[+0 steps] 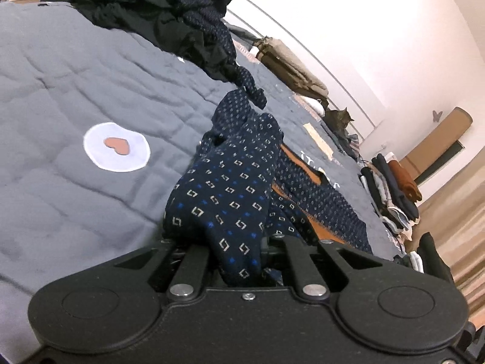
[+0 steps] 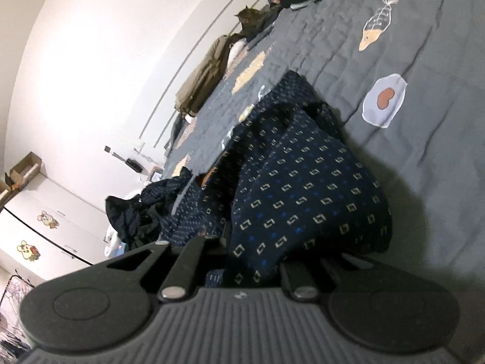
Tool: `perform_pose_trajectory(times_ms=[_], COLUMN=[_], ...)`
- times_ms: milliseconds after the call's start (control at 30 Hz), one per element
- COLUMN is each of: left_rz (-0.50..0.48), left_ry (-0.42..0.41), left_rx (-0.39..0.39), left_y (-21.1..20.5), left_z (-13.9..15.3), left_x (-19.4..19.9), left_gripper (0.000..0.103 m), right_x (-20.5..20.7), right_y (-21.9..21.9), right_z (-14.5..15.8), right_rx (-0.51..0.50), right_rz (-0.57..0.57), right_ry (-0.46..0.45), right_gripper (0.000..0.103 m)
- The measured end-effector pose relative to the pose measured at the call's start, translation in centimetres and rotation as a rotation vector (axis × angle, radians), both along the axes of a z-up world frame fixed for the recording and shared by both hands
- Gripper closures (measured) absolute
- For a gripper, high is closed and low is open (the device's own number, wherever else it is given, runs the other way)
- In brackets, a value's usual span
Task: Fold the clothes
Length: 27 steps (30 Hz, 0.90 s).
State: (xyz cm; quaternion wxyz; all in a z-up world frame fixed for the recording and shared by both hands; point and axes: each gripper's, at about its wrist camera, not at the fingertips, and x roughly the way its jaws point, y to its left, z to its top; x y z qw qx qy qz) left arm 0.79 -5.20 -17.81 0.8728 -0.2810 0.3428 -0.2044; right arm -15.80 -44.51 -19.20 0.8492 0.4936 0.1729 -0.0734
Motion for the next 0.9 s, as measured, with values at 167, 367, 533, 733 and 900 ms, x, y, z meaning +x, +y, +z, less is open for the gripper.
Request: perform_pose_trajectory(times_ms=[167, 367, 533, 733, 900], left_rz=[-0.043, -0.101, -0.151, -0.158, -0.128], left_ry=[0.017, 0.039, 0.082, -0.004, -0.065], left_rx=[0.031, 0.07, 0.148, 0.373, 0.443], left_y=[1.4, 3.2, 3.9, 3.1, 4.0], left_z=[0.5, 0.5, 0.1, 1.7, 3.0], left_x=[-3.2, -7.6, -9.2, -10.6, -11.5], left_gripper=[0.095, 0.095, 0.091, 0.062, 0.049], right_x=[-3.1, -7.4, -8.9, -9.8, -12.1], right_y=[0.7, 2.1, 3.6, 3.8, 3.6], right_z=[1.0, 0.6, 0.7, 1.0, 3.5], right_rx=[0.01, -0.019, -0.15, -0.254, -0.363], right_rz=[0.016, 0.052, 0.1, 0.103, 0.072], right_ry=[0.02, 0.102, 0.219, 0.358, 0.347], right_gripper=[0.097, 0.097, 0.093, 0.072, 0.065])
